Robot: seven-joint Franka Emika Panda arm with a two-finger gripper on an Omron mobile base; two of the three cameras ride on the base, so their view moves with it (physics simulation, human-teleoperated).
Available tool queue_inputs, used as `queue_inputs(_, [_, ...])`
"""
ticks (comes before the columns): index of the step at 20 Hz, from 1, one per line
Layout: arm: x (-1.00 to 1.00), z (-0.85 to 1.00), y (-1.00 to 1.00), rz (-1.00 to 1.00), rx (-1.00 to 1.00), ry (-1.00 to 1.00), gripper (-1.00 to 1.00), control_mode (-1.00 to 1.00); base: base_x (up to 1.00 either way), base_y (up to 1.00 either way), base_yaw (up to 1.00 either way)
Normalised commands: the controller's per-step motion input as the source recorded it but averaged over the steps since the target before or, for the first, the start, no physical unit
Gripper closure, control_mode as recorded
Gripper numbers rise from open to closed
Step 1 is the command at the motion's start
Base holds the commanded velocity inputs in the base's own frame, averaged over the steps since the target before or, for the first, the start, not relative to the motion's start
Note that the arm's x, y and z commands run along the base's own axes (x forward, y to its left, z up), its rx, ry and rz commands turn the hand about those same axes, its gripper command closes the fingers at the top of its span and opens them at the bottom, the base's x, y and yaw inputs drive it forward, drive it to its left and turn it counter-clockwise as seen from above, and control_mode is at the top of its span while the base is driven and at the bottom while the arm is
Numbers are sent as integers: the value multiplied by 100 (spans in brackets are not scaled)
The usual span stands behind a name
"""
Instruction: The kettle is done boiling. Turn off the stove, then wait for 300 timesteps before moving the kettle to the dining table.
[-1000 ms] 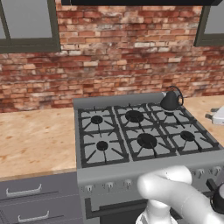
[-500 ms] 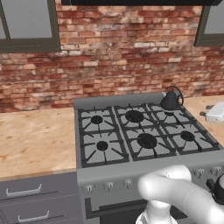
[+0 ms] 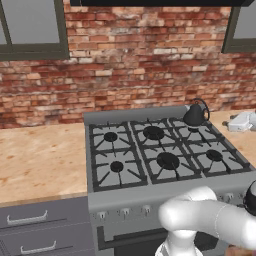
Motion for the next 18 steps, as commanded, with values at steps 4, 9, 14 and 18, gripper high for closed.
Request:
queue_inputs(4, [40,0,-22,0,0,2,-100,-100,0,0,0])
queue_inputs(9, [28,-12,-25,0,-1,1,-100,-100,0,0,0])
queue_inputs(14, [22,-21,-10,0,-7,1,-100,-100,0,0,0])
queue_inputs(18, [27,-16,0,0,-2,0,-100,-100,0,0,0])
